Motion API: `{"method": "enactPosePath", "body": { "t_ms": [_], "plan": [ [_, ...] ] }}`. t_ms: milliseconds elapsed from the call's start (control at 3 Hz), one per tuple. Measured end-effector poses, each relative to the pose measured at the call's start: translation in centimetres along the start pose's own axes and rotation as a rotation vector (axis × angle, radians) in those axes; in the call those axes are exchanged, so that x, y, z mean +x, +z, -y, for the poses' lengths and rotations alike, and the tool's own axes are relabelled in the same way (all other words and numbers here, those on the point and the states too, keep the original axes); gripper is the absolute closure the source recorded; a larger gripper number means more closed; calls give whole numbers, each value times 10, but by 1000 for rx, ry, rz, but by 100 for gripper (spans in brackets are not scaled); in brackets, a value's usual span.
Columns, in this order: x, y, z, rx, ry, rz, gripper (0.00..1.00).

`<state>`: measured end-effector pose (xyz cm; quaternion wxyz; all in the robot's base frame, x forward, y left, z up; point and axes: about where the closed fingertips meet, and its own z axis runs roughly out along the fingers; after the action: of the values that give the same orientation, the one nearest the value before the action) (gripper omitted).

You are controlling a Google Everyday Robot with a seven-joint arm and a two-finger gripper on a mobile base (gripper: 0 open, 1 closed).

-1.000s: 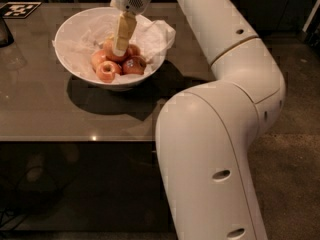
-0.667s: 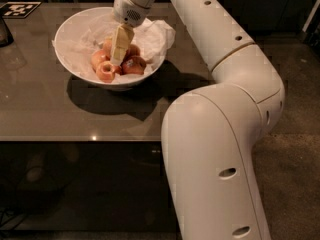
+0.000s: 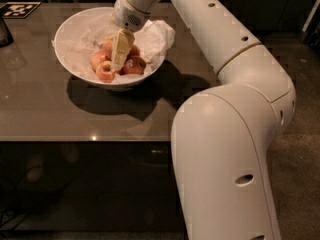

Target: Pick apple from white bowl

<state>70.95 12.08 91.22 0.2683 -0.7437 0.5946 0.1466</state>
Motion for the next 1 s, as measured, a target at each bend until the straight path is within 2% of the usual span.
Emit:
{"method": "enactPosePath", "body": {
  "t_ms": [333,1000],
  "plan": [
    [0,0,0,0,0,0,19],
    [0,0,0,0,0,0,66]
  ]
}}
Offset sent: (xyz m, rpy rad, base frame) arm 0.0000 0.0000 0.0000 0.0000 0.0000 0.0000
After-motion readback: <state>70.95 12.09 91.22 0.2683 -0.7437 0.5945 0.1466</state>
